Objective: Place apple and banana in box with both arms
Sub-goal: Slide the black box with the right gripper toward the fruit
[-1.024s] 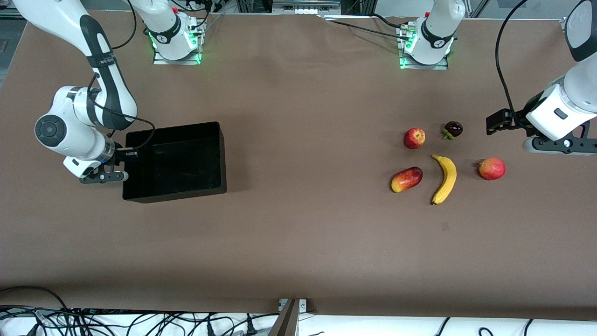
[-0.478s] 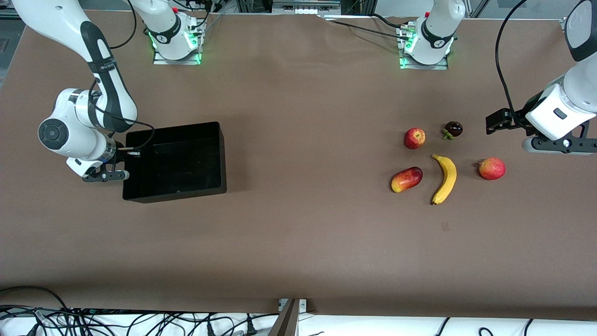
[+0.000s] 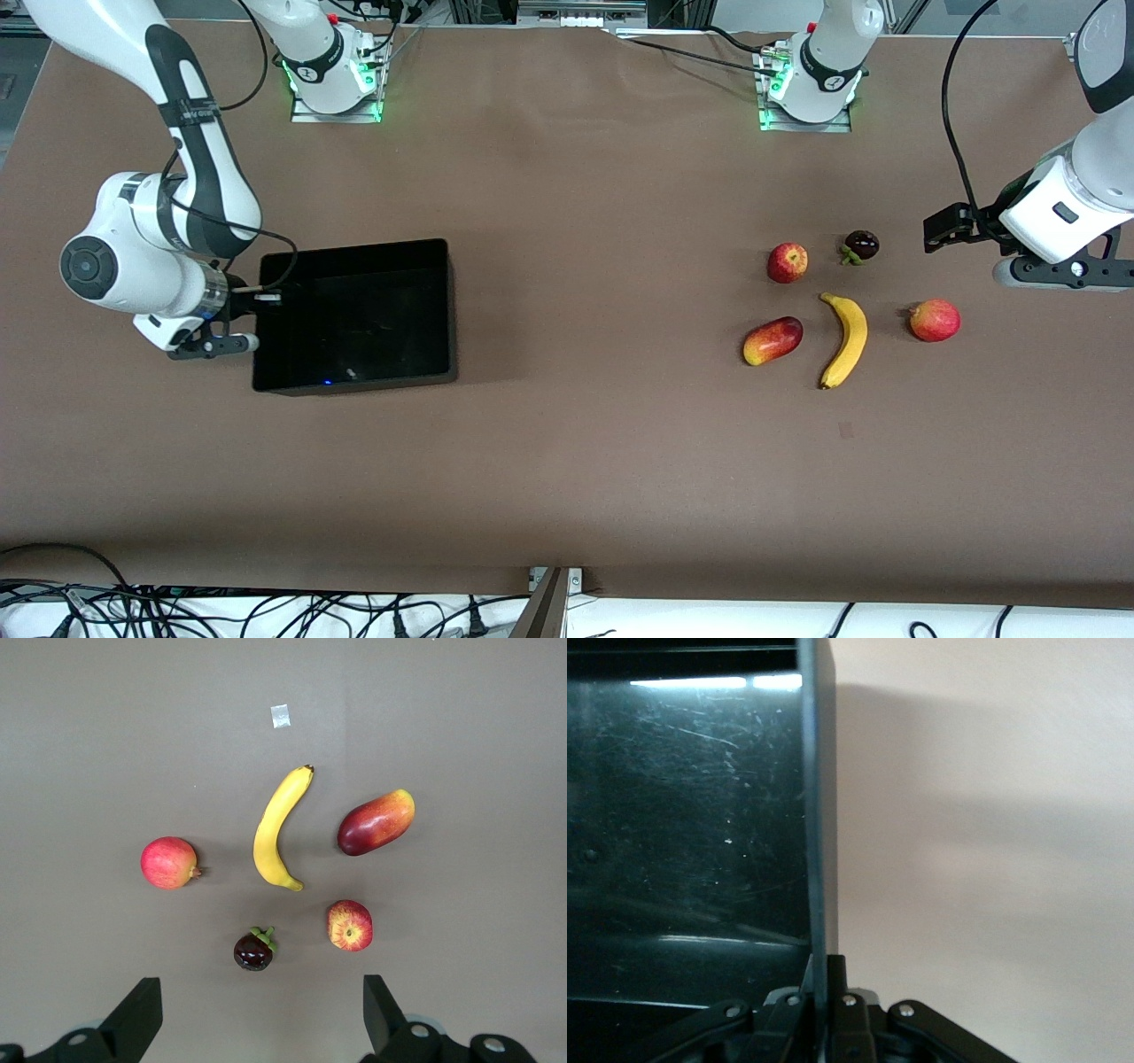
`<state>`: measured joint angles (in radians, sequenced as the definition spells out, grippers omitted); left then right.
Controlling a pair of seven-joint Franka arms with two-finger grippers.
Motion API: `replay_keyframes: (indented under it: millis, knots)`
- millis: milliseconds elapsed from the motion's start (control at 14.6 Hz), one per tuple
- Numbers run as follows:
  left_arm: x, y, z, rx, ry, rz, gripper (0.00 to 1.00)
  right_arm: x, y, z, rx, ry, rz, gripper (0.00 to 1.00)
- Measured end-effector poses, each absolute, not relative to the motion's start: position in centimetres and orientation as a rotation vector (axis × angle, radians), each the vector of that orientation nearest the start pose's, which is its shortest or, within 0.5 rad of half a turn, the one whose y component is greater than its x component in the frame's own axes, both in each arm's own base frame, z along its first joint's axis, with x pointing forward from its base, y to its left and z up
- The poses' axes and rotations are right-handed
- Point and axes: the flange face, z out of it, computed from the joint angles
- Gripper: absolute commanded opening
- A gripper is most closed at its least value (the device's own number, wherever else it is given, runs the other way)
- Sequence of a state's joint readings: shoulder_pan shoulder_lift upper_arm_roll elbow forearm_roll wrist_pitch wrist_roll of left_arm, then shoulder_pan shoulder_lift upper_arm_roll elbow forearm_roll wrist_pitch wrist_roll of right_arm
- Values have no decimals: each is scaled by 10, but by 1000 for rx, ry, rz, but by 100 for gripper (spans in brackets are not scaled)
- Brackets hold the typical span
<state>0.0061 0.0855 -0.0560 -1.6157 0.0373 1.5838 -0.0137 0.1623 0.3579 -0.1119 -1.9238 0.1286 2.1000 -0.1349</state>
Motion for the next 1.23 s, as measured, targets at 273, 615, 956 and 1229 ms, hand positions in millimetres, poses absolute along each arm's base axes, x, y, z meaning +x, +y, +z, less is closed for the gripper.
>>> replay_keyframes:
  millis: [273, 615, 956, 1229]
  knots:
    - [575, -24, 556, -3100, 61, 180, 100, 603, 163, 321, -3044, -141, 213, 0]
    - [575, -23, 556, -3100, 60, 180, 100, 566, 346, 289, -3079, -86, 282, 0]
    - [575, -23, 554, -3099, 59, 193, 100, 541, 448, 262, -3073, 28, 285, 0]
    - [577, -24, 541, -3095, 64, 245, 100, 533, 483, 250, -3042, 30, 216, 0]
